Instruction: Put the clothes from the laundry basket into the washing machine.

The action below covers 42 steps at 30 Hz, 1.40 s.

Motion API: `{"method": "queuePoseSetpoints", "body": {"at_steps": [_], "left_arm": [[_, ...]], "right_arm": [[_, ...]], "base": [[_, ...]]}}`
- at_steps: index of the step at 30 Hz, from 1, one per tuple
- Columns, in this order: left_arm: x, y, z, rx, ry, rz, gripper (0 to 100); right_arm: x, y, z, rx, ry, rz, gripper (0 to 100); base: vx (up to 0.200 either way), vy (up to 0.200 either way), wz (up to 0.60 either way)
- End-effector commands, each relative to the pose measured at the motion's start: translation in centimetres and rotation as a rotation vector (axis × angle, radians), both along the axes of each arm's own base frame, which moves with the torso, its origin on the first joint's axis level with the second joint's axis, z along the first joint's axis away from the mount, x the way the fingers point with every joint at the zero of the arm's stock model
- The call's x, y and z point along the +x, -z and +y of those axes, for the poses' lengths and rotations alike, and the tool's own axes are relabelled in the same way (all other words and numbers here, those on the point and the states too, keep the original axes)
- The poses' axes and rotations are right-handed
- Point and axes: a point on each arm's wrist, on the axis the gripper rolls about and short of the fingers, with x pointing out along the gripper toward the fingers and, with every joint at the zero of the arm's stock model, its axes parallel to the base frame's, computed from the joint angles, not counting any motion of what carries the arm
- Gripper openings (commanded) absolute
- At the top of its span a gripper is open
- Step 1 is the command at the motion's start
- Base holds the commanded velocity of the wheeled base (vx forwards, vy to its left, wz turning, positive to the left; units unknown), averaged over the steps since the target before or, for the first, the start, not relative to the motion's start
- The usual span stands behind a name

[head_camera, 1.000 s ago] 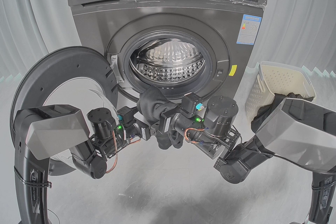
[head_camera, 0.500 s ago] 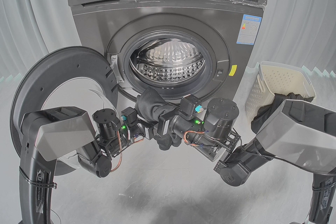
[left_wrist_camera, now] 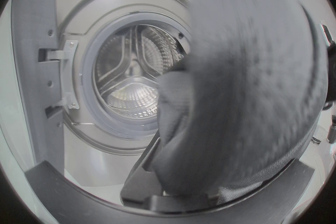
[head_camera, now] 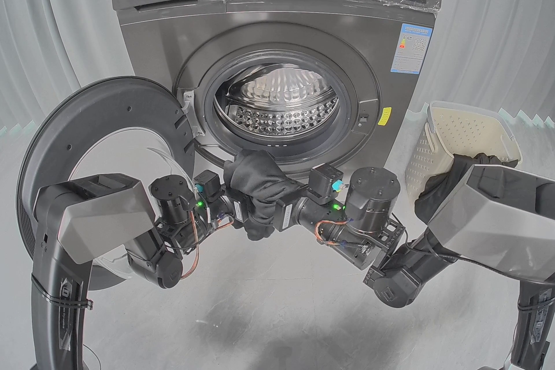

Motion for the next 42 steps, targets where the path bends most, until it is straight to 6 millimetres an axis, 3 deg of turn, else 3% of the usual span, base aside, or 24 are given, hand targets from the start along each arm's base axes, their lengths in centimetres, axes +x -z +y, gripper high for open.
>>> {"method": "queuePoseSetpoints", "body": {"at_steps": [1,12,13,16,20,30,39,42], "left_arm": [[0.6,-0.7,0.8,-0.017,-0.045,-0.019,0],[-0.3,-2.9,0.6,-0.066,-0.033,-0.033,0],[-0.4,-3.0,0.6,-0.066,-0.031,-0.033,0],[-0.7,-3.5,0.7,-0.07,-0.03,-0.039,0],[-1.5,-4.1,1.1,-0.079,-0.027,-0.024,0],[-6.0,-5.9,2.1,-0.106,0.007,0.055,0],[-10.8,-8.1,3.3,-0.108,0.049,0.071,0],[-11.4,-8.0,3.4,-0.094,0.062,0.077,0]], "right_arm": [[0.2,0.8,-1.2,-0.028,0.029,0.031,0],[0.0,1.8,-1.7,-0.058,0.033,0.062,0],[0.0,1.7,-1.7,-0.057,0.033,0.061,100],[-0.5,2.2,-2.0,-0.075,0.032,0.082,100],[-2.7,4.0,-4.0,-0.168,0.028,0.17,100],[-7.1,7.7,-8.2,-0.318,0.022,0.337,100],[-4.8,6.3,-12.2,-0.165,0.186,0.298,100],[-4.7,5.7,-13.0,-0.136,0.219,0.298,100]], "base": [[0.0,0.0,0.0],[0.0,0.0,0.0],[0.0,0.0,0.0],[0.0,0.0,0.0],[0.0,0.0,0.0],[0.0,0.0,0.0],[0.0,0.0,0.0],[0.0,0.0,0.0]]}}
